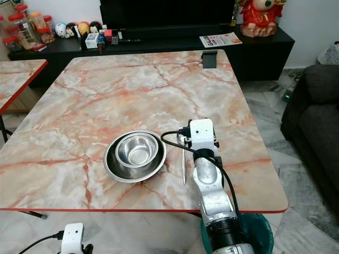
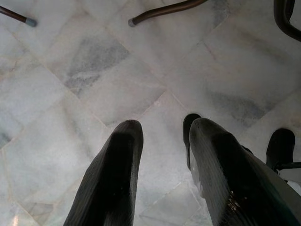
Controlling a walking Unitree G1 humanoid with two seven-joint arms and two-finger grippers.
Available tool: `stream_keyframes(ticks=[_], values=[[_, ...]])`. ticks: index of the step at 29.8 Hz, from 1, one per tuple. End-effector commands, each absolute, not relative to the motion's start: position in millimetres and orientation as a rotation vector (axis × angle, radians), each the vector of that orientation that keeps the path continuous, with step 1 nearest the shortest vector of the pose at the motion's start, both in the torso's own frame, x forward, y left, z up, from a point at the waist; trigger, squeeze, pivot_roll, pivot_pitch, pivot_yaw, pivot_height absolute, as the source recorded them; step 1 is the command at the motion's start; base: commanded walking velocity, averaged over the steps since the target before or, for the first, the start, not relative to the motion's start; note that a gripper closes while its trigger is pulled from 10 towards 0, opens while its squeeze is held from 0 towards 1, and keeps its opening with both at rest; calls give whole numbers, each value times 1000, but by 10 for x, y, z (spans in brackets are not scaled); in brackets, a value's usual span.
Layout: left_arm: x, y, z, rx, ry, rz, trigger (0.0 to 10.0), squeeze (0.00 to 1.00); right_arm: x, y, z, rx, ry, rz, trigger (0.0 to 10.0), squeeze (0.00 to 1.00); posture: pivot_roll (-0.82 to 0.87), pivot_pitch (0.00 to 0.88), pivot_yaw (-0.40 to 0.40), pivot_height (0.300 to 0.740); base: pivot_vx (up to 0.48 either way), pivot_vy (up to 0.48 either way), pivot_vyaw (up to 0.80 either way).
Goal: Setting the table
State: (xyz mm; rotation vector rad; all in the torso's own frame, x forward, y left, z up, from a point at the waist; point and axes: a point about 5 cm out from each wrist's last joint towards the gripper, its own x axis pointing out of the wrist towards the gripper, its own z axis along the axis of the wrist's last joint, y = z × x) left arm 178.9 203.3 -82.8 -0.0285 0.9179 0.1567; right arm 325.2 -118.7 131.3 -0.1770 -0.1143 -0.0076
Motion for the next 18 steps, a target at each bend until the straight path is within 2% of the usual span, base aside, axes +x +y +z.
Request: stream_keyframes(ticks=[1,4,18], values=[[1777,2097,-822,-29,915,174,10000,0,3235,-1124,1403,-162,-186,21,10000,0,-40,39,98,740,0,0,0],[1778,2096,-822,-42,914,180,10000,0,3230,-1102,1444,-145,-225,37,10000,0,-35,37,95,740,0,0,0],[1778,2084,-823,-65,905,194,10000,0,3272,-1060,1600,-117,-325,64,10000,0,-23,34,79,740,0,314,0]])
